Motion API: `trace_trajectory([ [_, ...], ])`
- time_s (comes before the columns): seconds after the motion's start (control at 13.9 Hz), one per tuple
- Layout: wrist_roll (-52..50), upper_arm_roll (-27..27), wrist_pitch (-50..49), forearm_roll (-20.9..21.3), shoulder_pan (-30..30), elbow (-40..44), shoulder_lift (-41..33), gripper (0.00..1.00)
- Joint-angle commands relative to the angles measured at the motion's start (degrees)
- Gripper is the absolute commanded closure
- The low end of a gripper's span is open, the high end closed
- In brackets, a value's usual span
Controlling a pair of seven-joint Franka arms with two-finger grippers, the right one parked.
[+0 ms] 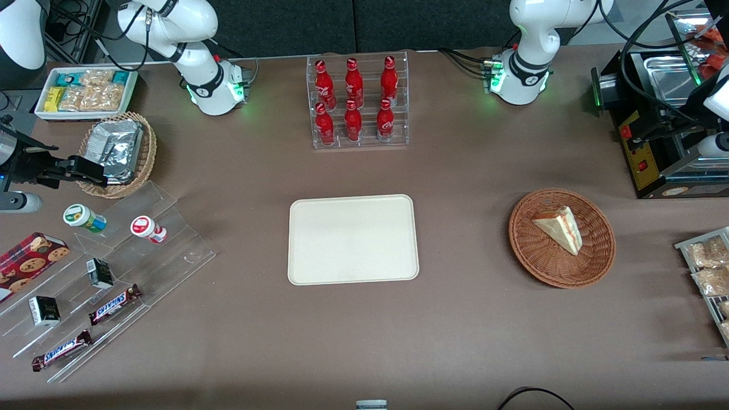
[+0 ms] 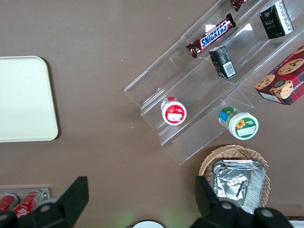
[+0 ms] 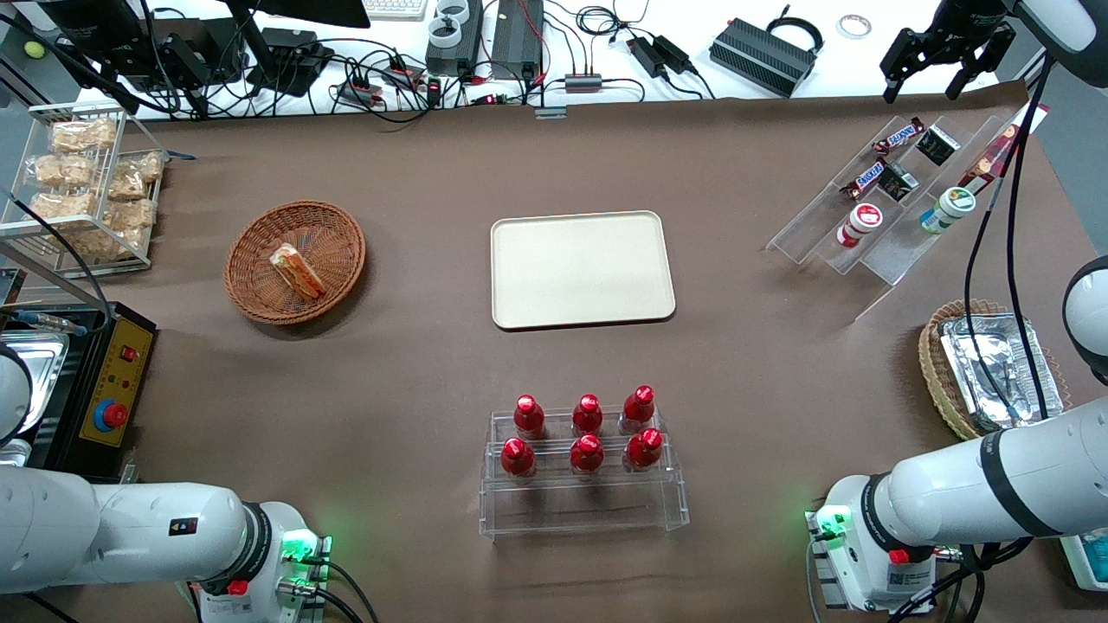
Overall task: Place sandwich from basket to tray
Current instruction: 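Move the open left gripper down over the wrapped sandwich in the basket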
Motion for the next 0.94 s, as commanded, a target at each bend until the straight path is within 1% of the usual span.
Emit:
trace_trajectory([
  [0.0,0.0,-0.2,-0.5,0.0,0.4,1.2,0.5,0.00],
  [0.36,-1.0,0.1,-1.1,0.0,1.1,-0.1,0.8,0.00],
  [0.43,-2.8,0.4,-1.3,0.2,1.2,-0.5,1.0,0.00],
  [0.58,-16.2,1.2,-1.2,0.4,2.1,-2.1,2.3,0.00],
  [0.65,-20.8,1.3,-0.4,0.4,2.1,-3.2,3.1,0.00],
  [0.72,-23.9,1.3,1.8,0.5,2.1,-5.0,4.2,0.00],
  [0.86,-31.9,1.2,9.7,0.6,1.8,-11.9,4.9,0.00],
])
